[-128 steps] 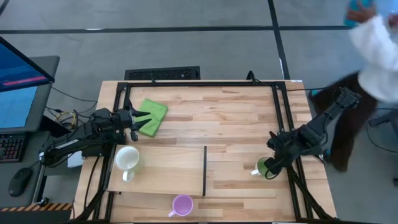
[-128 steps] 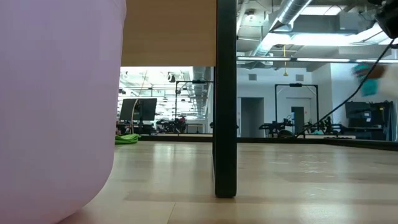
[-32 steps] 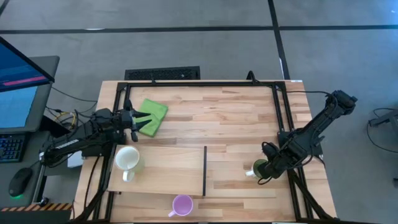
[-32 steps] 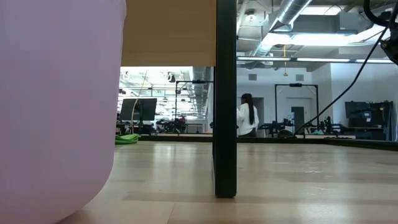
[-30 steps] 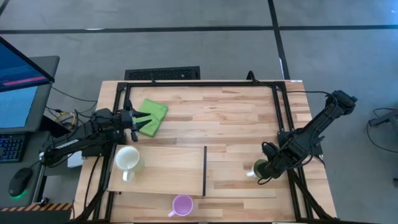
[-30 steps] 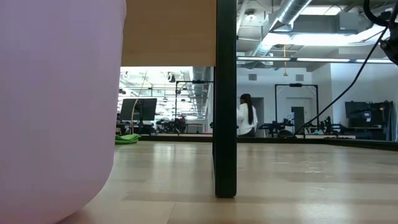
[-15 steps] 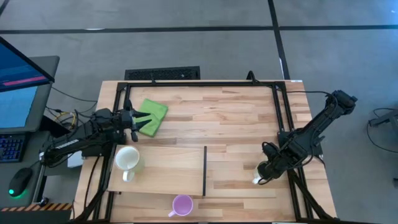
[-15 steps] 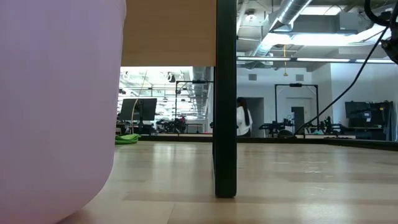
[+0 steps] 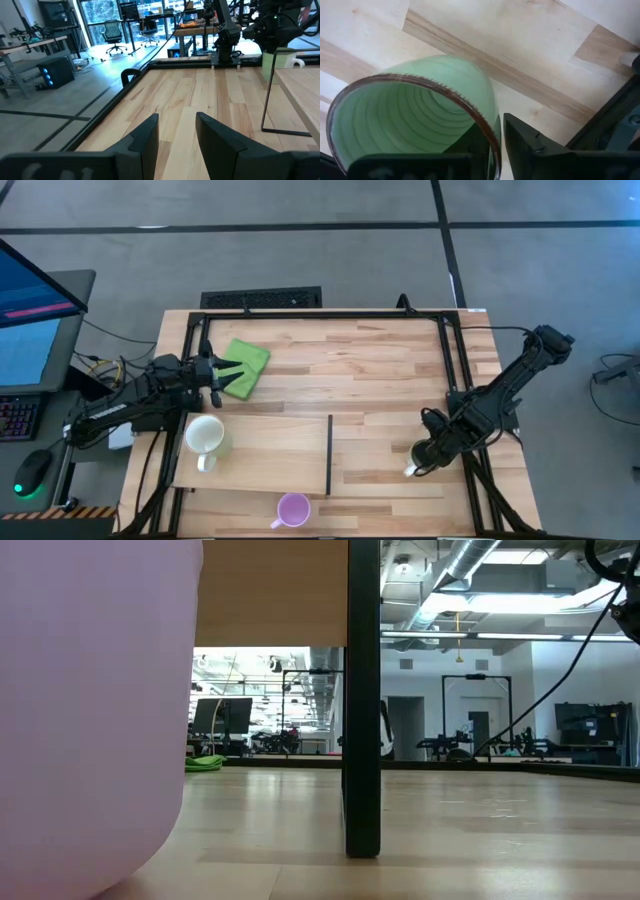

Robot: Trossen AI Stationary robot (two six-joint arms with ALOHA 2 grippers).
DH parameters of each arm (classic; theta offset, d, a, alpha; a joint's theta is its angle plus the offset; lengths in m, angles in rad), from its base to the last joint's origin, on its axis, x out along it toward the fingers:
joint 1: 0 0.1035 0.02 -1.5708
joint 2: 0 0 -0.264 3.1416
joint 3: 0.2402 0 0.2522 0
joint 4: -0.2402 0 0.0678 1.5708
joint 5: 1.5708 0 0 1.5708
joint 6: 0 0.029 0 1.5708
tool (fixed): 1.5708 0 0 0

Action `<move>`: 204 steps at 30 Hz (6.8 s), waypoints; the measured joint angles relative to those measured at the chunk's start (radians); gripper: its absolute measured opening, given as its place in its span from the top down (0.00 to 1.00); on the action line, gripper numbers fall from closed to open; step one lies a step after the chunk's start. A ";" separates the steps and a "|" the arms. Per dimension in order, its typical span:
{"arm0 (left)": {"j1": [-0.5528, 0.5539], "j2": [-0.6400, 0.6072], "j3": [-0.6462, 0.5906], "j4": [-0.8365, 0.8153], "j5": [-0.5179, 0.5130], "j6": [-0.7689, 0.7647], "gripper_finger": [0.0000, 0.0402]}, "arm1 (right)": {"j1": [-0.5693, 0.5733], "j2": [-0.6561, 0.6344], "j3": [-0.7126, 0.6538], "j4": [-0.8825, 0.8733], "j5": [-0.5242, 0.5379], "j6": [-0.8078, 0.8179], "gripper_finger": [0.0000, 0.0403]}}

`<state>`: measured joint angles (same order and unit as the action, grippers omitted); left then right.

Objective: Stack small to large cups/mugs on shelf
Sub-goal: Put the green mug on the shelf

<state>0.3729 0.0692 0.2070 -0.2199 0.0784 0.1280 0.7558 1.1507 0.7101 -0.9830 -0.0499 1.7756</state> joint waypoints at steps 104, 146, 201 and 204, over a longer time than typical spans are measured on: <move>0.000 0.000 0.000 -0.049 0.153 -0.045 0.70 | -0.957 1.171 1.522 -0.376 0.072 -1.967 0.95; 0.000 0.000 0.000 -0.086 0.153 -0.042 0.70 | -0.947 1.228 1.522 -0.313 0.022 -1.914 0.79; 0.000 0.000 0.000 -0.123 0.151 -0.039 0.70 | -0.946 1.088 1.645 -0.417 0.049 -1.889 0.78; 0.000 0.000 0.000 -0.123 0.151 -0.040 0.70 | -0.946 1.061 1.645 -0.424 0.052 -1.889 0.78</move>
<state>0.3729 0.0696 0.2070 -0.3428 0.2298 0.0880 -0.1902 2.2115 2.3554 -1.4072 0.0021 -0.1131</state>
